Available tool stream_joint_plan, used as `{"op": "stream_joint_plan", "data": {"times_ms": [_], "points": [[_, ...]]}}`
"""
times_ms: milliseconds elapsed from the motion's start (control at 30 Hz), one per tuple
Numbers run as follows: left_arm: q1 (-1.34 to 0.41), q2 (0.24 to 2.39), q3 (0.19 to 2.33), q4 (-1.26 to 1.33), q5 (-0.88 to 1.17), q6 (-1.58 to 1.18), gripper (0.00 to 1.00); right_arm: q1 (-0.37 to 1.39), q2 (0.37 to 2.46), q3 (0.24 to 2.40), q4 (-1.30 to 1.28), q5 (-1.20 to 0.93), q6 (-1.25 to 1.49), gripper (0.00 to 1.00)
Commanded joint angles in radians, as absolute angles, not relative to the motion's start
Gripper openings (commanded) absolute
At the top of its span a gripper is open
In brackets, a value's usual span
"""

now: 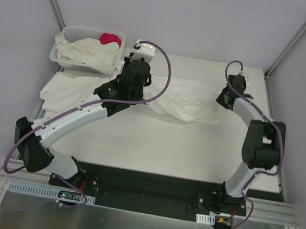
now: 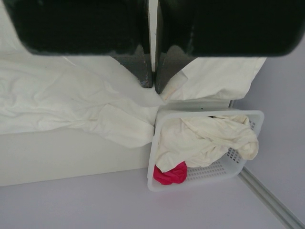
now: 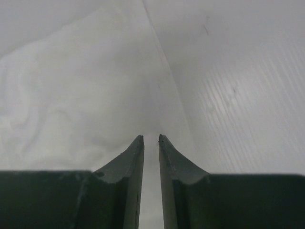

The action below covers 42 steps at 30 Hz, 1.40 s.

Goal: Fold and stack the t-shirts
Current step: Flatten out the tshirt

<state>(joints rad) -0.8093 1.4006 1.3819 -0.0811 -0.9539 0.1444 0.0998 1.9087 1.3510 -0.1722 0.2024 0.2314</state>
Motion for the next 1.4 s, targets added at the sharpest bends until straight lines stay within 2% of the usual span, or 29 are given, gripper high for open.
{"op": "stream_joint_plan", "data": {"times_ms": [0, 33, 100, 233, 500, 600, 733, 1067, 1367], "points": [[-0.795, 1.376, 1.387, -0.011, -0.971, 0.158, 0.00, 0.120, 1.530, 1.080, -0.137, 0.180, 0.277, 0.20], [-0.795, 1.376, 1.382, -0.008, -0.969, 0.153, 0.00, 0.142, 1.434, 1.022, -0.111, 0.176, 0.302, 0.20], [-0.792, 1.379, 1.381, -0.003, -0.968, 0.152, 0.00, 0.175, 1.367, 0.902, -0.088, 0.176, 0.316, 0.17], [-0.792, 1.385, 1.393, 0.026, -0.983, 0.179, 0.00, 0.250, 1.302, 0.850, -0.084, 0.141, 0.322, 0.15], [-0.787, 1.434, 1.532, 0.152, -0.983, 0.386, 0.00, 0.331, 1.515, 0.948, -0.058, 0.100, 0.307, 0.15], [-0.779, 1.468, 1.578, 0.299, -0.970, 0.540, 0.00, 0.353, 1.568, 0.963, -0.043, 0.049, 0.319, 0.15], [-0.775, 1.566, 1.734, 0.330, -0.965, 0.679, 0.00, 0.423, 1.621, 0.976, -0.022, 0.032, 0.337, 0.16], [-0.778, 1.566, 1.749, 0.284, -0.937, 0.634, 0.00, 0.449, 1.730, 1.028, -0.005, 0.081, 0.336, 0.16], [-0.776, 1.525, 1.700, 0.290, -0.937, 0.617, 0.00, 0.417, 1.744, 1.039, -0.009, 0.118, 0.331, 0.17]]}}
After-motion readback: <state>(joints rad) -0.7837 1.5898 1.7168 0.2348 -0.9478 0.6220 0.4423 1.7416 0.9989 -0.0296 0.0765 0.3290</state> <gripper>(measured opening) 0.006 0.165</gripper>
